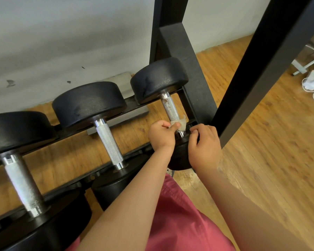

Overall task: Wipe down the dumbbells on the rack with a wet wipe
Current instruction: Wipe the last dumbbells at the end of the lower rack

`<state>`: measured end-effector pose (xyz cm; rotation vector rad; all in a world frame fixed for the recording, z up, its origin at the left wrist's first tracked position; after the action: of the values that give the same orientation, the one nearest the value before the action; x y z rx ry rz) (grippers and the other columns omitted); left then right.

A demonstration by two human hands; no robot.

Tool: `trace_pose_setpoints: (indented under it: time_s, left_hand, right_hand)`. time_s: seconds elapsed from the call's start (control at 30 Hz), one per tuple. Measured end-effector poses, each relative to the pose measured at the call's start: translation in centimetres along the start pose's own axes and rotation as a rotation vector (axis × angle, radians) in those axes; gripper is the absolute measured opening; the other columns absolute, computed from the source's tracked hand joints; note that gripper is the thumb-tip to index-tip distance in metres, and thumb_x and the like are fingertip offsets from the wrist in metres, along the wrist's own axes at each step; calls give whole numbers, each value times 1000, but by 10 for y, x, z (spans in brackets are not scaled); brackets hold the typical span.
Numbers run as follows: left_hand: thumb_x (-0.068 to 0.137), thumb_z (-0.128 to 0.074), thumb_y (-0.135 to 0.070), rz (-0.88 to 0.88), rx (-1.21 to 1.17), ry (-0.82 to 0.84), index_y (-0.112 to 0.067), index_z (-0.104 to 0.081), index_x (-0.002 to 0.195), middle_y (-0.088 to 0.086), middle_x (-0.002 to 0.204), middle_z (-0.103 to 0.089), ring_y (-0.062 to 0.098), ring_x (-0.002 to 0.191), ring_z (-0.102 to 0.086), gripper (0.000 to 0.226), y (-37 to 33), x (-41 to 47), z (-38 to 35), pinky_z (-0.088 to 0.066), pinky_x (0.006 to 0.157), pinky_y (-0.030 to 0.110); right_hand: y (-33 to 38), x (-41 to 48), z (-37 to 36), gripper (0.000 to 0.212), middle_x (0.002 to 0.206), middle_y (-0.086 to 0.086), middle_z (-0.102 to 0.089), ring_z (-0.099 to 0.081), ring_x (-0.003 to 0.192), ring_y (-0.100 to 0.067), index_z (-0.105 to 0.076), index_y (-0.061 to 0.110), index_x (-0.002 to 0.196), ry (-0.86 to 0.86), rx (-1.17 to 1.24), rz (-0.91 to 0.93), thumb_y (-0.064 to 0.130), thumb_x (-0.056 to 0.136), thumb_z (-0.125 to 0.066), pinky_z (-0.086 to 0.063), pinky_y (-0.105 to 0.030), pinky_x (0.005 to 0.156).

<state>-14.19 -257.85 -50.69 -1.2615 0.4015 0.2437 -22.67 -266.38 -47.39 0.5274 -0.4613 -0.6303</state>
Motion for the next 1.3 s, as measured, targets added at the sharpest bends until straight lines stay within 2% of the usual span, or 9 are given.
trace_pose_setpoints:
  time_s: [0.13, 0.23, 0.3, 0.47, 0.63, 0.83, 0.97, 1.17, 1.3]
  left_hand:
    - [75, -83, -18, 93, -99, 32, -9, -64, 97, 1, 92, -67, 17, 85, -66, 30, -4, 3, -2, -49, 63, 18]
    - [71, -86, -16, 186, -193, 74, -8, -59, 113, 3, 103, -67, 19, 93, -67, 51, -7, 9, -4, -57, 83, 32]
    - [70, -87, -18, 187, -185, 84, -8, -61, 111, 4, 103, -69, 20, 94, -68, 49, -5, 10, -4, -57, 88, 39]
    - [73, -84, -17, 94, -128, -26, -9, -68, 97, 4, 93, -73, 17, 83, -71, 30, 0, 2, 2, -61, 77, 36]
    - [76, -82, -16, 80, -162, 3, -8, -68, 110, 0, 99, -72, 14, 89, -68, 38, -9, 5, 1, -54, 73, 24]
    - [76, -82, -19, 71, -140, -63, -9, -72, 101, 3, 94, -74, 15, 84, -71, 29, -3, 11, 5, -61, 77, 38]
    - [78, -81, -15, 92, -194, -24, -6, -67, 113, 4, 105, -72, 9, 83, -64, 39, -18, 12, 4, -49, 59, 14]
    - [80, -78, -15, 15, -148, -129, -8, -72, 102, -1, 94, -72, 12, 87, -68, 24, -14, 10, 10, -47, 62, 13]
    - [79, -80, -18, 45, -191, -38, -8, -69, 108, -4, 95, -70, 3, 75, -62, 34, -29, 13, 5, -45, 51, 8]
  right_hand:
    - [0, 0, 0, 33, 78, 3, -60, -46, 85, -9, -61, 13, 80, -10, -8, 6, 26, 90, -32, -40, -29, 68]
    - [0, 0, 0, 34, 77, 3, -59, -47, 84, -10, -62, 13, 80, -13, -5, 11, 25, 90, -32, -41, -29, 68]
    - [0, 0, 0, 33, 77, 3, -59, -46, 84, -10, -62, 13, 80, -11, -3, 11, 25, 90, -32, -41, -30, 68]
    - [0, 0, 0, 33, 77, 3, -60, -46, 85, -8, -62, 13, 80, -13, 1, 11, 25, 90, -33, -41, -29, 68]
    - [0, 0, 0, 34, 77, 3, -60, -46, 85, -8, -63, 13, 80, -13, 2, 15, 25, 90, -32, -40, -29, 68]
    - [0, 0, -1, 35, 76, 2, -60, -45, 84, -9, -63, 12, 79, -20, -3, 15, 26, 90, -32, -40, -29, 68]
    - [0, 0, -1, 35, 78, 3, -60, -46, 86, -9, -63, 13, 80, -12, -2, 8, 26, 90, -32, -40, -29, 69]
    - [-1, 0, -1, 36, 77, 3, -61, -46, 86, -9, -63, 12, 80, -16, -7, 16, 26, 90, -32, -40, -28, 70]
    - [0, 0, -1, 36, 77, 1, -60, -47, 85, -11, -63, 11, 80, -11, -23, 31, 25, 90, -32, -40, -29, 70]
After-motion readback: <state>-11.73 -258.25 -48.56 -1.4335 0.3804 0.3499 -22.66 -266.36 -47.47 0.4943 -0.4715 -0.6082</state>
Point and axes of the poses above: each hand's wrist, its own x-axis towards the middle knuckle, its own z-axis out of the back of the hand, y = z × x, the point moved 3 cm from there along x, towards the middle knuckle
